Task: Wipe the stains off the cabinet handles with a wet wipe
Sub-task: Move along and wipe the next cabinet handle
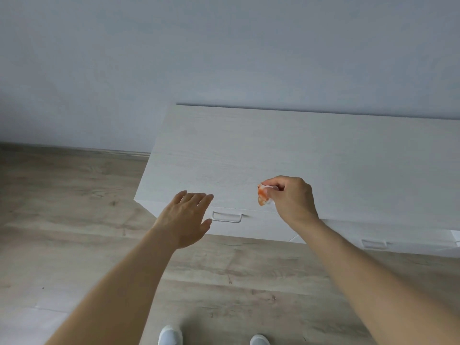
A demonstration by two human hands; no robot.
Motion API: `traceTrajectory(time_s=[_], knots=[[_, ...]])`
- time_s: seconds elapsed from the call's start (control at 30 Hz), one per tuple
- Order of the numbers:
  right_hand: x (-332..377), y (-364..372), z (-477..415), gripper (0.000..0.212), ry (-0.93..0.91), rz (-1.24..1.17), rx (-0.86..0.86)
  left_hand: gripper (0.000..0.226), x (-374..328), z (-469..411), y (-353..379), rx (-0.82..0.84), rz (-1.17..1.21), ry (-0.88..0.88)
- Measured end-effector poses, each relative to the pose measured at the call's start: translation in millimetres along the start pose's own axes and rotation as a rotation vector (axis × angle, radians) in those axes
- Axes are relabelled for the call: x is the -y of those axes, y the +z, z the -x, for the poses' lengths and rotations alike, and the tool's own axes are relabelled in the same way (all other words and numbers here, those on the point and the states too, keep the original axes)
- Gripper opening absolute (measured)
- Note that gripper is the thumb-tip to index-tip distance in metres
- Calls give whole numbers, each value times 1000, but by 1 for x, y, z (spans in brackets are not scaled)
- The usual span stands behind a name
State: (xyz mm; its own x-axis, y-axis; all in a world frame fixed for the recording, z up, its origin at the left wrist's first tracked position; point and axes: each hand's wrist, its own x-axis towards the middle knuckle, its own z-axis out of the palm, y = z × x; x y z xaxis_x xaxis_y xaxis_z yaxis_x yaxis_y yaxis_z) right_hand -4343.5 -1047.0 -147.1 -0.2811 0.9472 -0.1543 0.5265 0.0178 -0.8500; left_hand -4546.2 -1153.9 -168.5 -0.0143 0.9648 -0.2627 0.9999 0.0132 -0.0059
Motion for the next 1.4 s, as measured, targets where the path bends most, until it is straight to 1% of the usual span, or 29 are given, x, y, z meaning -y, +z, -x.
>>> traceTrajectory(time_s=[0.1, 0.23, 0.33, 0.4, 0.47, 0.57, 0.63, 0.7, 0.77, 0.87, 0.97, 1.03, 1.13, 1.2, 1.33, 1.4], knots=[[-8, 29, -6, 17, 46, -51, -52, 60, 22, -16, 22, 23, -9, 25], [-34, 76, -7, 19, 87, -66, -166, 65, 38, -29, 75, 19, -51, 63], [-64, 118, -8, 20, 115, -135, -234, 68, 50, -37, 128, -41, -112, 96], [-88, 143, -10, 19, 112, -203, -261, 72, 58, -43, 166, -108, -127, 77], [-114, 164, -12, 17, 102, -248, -304, 80, 64, -52, 200, -217, -145, 72], [-153, 187, -16, 17, 14, -366, -391, 93, 68, -73, 246, -495, -159, 107], [-176, 196, -21, 17, -73, -433, -454, 96, 68, -94, 276, -685, -144, 111], [-196, 202, -26, 15, -166, -465, -514, 89, 68, -115, 300, -860, -116, 105], [-211, 208, -30, 16, -267, -517, -557, 80, 69, -133, 317, -987, -107, 113], [-229, 216, -35, 14, -424, -615, -603, 76, 70, -153, 333, -1133, -50, 145], [-241, 219, -42, 11, -562, -691, -661, 76, 68, -166, 341, -1242, 29, 176], [-247, 224, -49, 13, -622, -681, -692, 76, 66, -172, 342, -1286, 64, 180], [-261, 237, -57, 17, -634, -576, -745, 78, 60, -175, 344, -1330, 116, 176], [-272, 247, -59, 22, -643, -513, -748, 78, 59, -176, 347, -1342, 137, 176], [-281, 252, -63, 30, -678, -346, -828, 77, 61, -177, 346, -1374, 128, 176], [-281, 250, -65, 30, -732, -275, -840, 78, 62, -179, 347, -1385, 126, 181]])
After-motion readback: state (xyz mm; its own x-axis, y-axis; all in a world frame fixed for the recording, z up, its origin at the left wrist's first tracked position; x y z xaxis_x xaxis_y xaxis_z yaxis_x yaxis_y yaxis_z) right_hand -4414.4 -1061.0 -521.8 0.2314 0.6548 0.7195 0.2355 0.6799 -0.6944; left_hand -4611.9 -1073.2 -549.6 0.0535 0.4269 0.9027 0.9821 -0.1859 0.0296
